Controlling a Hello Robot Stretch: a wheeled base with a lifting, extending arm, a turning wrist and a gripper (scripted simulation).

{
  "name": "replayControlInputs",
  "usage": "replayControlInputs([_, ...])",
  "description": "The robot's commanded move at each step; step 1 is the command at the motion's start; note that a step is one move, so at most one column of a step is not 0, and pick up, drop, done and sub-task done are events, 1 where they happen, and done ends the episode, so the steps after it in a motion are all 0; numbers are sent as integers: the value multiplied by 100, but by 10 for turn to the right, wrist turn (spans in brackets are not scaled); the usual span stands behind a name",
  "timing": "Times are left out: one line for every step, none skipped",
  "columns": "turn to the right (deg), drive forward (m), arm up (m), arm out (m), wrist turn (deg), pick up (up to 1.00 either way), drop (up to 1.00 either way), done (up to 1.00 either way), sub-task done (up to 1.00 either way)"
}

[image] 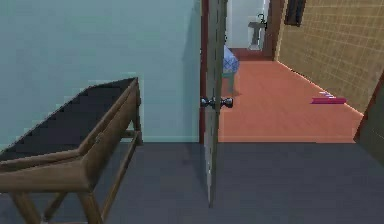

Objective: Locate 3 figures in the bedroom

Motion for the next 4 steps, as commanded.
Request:
replayControlInputs([-420,0,0,0,0,0,0,0,0])
replayControlInputs([0,15,0,0,0,0,0,0,0])
replayControlInputs([450,0,0,0,0,0,0,0,0])
replayControlInputs([360,0,0,0,0,0,0,0,0])
